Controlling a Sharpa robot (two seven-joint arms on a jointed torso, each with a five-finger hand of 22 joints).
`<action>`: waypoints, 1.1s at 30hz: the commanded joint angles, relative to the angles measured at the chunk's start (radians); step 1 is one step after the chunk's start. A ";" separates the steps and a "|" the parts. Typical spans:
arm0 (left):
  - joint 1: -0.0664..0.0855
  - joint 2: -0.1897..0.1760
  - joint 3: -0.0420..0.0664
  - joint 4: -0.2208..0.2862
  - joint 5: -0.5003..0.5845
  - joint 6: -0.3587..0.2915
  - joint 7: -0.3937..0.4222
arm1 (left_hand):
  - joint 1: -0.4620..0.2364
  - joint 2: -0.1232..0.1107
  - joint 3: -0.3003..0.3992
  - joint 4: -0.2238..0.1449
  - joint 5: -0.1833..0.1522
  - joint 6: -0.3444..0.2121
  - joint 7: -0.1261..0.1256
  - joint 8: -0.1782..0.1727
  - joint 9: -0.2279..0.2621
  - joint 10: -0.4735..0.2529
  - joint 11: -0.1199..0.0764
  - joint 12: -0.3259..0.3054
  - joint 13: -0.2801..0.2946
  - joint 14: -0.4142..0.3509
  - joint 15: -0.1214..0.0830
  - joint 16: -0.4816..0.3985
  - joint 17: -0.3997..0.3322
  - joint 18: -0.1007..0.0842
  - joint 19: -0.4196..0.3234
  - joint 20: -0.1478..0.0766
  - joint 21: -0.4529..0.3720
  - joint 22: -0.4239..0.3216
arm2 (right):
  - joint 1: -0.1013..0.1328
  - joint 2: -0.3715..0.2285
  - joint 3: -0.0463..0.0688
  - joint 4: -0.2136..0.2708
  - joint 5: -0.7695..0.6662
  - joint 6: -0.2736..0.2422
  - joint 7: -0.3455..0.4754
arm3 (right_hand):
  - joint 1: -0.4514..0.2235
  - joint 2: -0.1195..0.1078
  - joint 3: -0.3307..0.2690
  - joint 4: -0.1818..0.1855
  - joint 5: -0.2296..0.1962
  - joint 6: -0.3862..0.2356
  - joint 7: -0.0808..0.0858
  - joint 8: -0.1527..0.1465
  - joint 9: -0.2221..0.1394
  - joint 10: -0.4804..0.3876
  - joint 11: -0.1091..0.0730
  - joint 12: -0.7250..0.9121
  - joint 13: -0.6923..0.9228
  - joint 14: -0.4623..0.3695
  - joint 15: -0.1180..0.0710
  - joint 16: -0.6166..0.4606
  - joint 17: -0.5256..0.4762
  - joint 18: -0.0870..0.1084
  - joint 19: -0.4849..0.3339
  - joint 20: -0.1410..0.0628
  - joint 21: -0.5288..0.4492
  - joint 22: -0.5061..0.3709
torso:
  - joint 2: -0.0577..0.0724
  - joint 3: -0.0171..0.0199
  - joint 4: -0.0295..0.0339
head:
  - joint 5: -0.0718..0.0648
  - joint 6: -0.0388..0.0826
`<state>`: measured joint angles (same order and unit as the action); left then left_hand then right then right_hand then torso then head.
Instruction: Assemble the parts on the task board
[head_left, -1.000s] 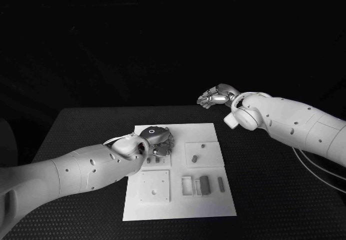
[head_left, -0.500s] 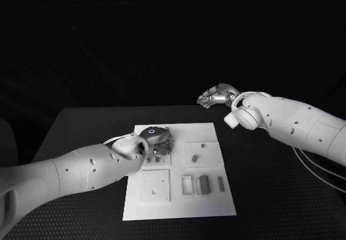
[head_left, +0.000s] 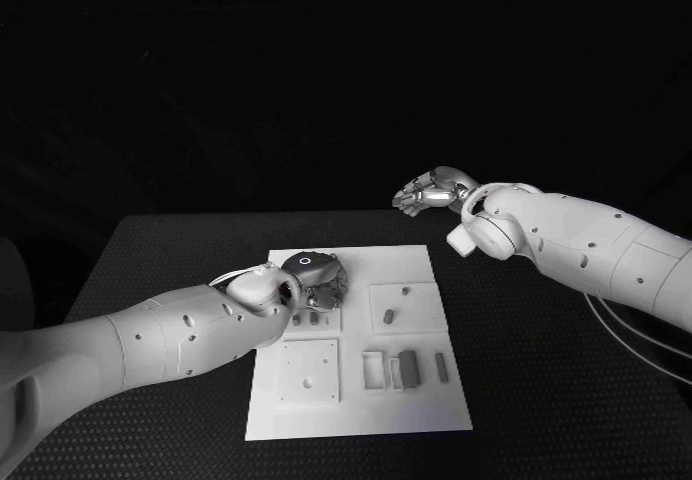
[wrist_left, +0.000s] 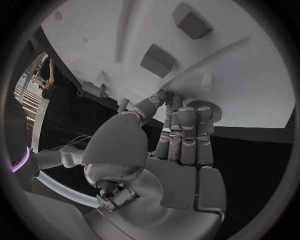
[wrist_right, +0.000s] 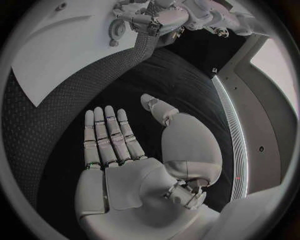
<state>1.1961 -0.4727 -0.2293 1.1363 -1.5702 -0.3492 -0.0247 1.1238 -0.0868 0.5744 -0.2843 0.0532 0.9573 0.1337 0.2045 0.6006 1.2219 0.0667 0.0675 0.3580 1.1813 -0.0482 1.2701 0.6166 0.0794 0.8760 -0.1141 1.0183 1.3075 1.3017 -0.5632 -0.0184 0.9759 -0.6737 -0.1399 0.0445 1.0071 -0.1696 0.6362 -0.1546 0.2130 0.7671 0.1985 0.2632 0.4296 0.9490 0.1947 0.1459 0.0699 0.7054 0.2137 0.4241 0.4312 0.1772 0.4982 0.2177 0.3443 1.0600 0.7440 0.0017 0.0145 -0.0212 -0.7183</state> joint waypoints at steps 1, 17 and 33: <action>-0.009 0.003 -0.005 -0.004 -0.014 0.066 -0.018 | 0.009 0.001 0.006 -0.002 -0.001 0.000 0.002 -0.004 -0.001 -0.014 0.003 -0.004 -0.018 0.004 0.005 0.001 -0.002 0.022 0.004 -0.029 -0.003 0.001 | 0.000 -0.001 0.000 0.003 0.000 0.013 0.012 | -0.005 0.006 -0.006 0.002 0.006 -0.007 0.019 0.002 -0.001 0.004 0.005 -0.005 -0.001 -0.008 0.000 -0.003 -0.001 -0.010 -0.006 0.000 -0.003 0.001 | 0.001 -0.0005 -0.0002 | -0.001 0.000; -0.009 -0.001 -0.004 0.002 -0.013 0.014 -0.016 | 0.041 0.032 0.019 -0.004 0.000 0.082 -0.023 0.040 0.004 0.082 -0.023 0.022 -0.027 0.041 -0.020 0.019 -0.020 0.025 0.028 -0.039 -0.004 0.000 | 0.000 -0.001 0.000 0.003 0.000 0.014 0.012 | -0.005 0.006 -0.006 0.003 0.006 -0.007 0.019 0.003 -0.002 0.005 0.005 -0.005 -0.001 -0.008 0.000 -0.003 -0.002 -0.010 -0.006 0.000 -0.004 0.002 | 0.000 0.0006 0.0004 | -0.003 -0.003; -0.010 -0.012 -0.004 0.011 0.008 -0.044 -0.009 | 0.047 0.050 0.019 -0.005 0.000 0.110 -0.032 0.055 0.009 0.120 -0.037 0.026 -0.029 0.059 -0.034 0.021 -0.030 0.026 0.046 -0.050 -0.003 -0.001 | 0.000 -0.001 0.000 0.002 0.001 0.014 0.013 | -0.005 0.006 -0.007 0.003 0.007 -0.007 0.019 0.003 -0.002 0.005 0.005 -0.005 -0.001 -0.008 0.000 -0.003 -0.002 -0.010 -0.006 0.000 -0.005 0.003 | 0.000 0.0010 -0.0002 | -0.002 -0.001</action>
<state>1.1901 -0.4828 -0.2311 1.1447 -1.5730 -0.3806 -0.0303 1.1724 -0.0486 0.5881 -0.2872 0.0495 1.0580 0.1021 0.2556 0.6087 1.3351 0.0291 0.0928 0.3285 1.2375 -0.0779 1.2857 0.5875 0.0790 0.9169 -0.1265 1.0183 1.3072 1.3017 -0.5641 -0.0184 0.9768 -0.6733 -0.1388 0.0458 1.0071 -0.1696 0.6333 -0.1517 0.2130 0.7671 0.1985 0.2632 0.4287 0.9490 0.1947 0.1459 0.0699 0.7054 0.2137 0.4241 0.4312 0.1773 0.4982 0.2177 0.3444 1.0616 0.7439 0.0027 0.0145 -0.0233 -0.7196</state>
